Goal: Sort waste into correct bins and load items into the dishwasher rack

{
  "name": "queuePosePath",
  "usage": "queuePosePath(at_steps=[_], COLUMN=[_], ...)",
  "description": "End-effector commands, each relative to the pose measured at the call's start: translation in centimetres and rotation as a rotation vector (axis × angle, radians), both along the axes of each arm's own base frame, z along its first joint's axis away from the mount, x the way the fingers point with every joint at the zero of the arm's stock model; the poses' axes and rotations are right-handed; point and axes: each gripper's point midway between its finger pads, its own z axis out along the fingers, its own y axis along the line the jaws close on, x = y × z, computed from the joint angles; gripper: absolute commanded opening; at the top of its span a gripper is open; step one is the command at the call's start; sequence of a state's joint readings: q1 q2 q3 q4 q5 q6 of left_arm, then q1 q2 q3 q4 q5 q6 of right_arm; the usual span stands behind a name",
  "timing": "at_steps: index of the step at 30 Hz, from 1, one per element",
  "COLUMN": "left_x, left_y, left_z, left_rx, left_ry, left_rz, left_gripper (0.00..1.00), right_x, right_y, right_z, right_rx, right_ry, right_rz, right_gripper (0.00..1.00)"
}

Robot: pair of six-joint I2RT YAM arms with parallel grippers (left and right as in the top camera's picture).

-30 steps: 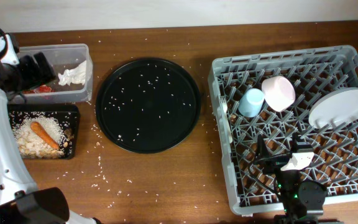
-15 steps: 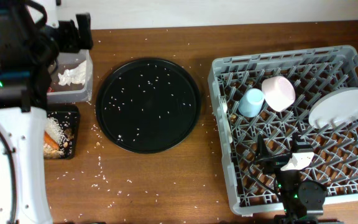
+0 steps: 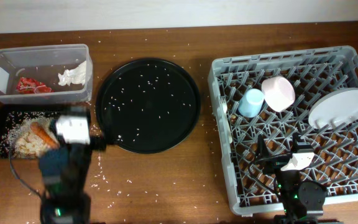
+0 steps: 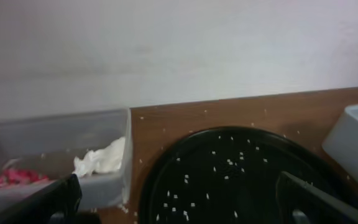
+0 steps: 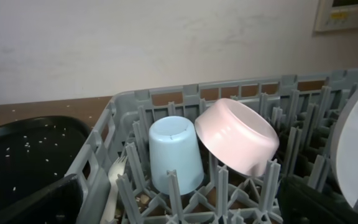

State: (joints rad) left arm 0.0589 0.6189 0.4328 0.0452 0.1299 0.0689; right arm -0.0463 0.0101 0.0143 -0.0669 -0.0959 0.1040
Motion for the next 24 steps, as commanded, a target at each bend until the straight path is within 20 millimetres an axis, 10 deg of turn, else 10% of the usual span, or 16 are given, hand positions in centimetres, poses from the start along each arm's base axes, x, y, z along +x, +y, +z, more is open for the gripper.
queuePosePath(at_steps=[1, 24], left_x=[-2.4, -5.4], left_y=[0.4, 0.1], left_z=[-2.0, -8.9], left_rx=[0.012, -0.045], left_ry=[-0.085, -0.061], left_rz=[0.030, 0.049], left_gripper=[0.99, 0.99], right_x=[0.0, 0.0], right_y=[-0.1, -0.1], right_z=[-0.3, -0.3], right_rx=[0.001, 0.001], right_ry=[0.002, 0.002], right_rz=[-0.004, -0.004], right_gripper=[0.99, 0.99])
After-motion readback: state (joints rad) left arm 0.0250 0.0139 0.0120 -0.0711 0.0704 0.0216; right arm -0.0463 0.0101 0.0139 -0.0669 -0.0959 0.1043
